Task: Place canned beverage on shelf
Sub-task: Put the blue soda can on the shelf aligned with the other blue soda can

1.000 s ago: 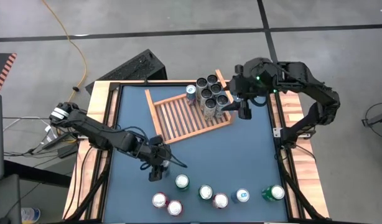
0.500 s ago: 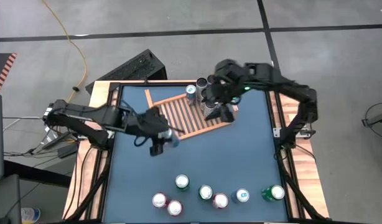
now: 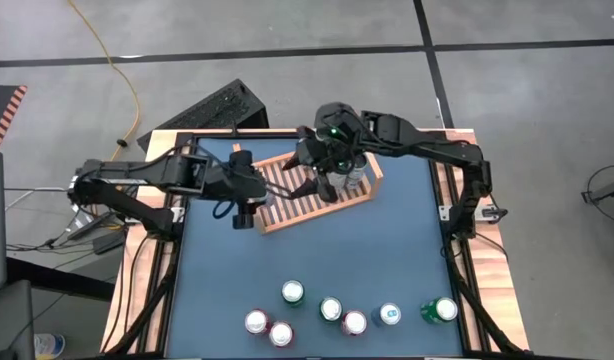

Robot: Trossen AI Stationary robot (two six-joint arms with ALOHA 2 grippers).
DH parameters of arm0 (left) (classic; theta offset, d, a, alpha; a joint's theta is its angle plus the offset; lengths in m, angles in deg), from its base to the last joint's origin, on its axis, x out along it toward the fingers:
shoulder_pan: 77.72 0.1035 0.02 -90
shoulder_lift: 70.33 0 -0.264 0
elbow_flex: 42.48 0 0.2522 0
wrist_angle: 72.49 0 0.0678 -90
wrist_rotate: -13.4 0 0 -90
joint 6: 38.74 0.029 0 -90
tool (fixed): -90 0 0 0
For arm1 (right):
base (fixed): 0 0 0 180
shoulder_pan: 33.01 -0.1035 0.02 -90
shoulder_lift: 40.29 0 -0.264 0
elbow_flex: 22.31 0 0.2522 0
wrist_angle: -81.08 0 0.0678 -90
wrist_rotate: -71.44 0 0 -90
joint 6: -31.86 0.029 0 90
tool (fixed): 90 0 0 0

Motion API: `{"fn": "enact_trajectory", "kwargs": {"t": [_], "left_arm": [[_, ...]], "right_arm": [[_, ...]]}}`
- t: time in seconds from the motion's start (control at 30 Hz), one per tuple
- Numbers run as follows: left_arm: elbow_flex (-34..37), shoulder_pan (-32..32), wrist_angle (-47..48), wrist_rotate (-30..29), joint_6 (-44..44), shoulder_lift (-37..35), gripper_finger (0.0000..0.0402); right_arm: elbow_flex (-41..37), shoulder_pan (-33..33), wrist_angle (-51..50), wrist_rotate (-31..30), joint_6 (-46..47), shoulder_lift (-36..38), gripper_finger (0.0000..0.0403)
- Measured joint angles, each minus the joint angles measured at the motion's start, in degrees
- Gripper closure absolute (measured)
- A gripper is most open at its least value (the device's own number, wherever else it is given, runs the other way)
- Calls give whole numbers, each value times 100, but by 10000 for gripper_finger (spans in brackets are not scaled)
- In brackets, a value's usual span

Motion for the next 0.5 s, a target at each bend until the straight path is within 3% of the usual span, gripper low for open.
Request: {"fn": "enact_trajectory", "kwargs": {"t": [0.13,0.33,0.5], "left_arm": [[22,352,-9,594,749,140,182],[24,788,-224,1647,1489,607,182],[29,913,-641,2062,1868,1401,182]], "right_arm": [[0,-92,-170,-355,-25,-35,142],[-15,-109,-1677,-452,183,255,142],[4,-136,-2637,-694,582,779,142]]}}
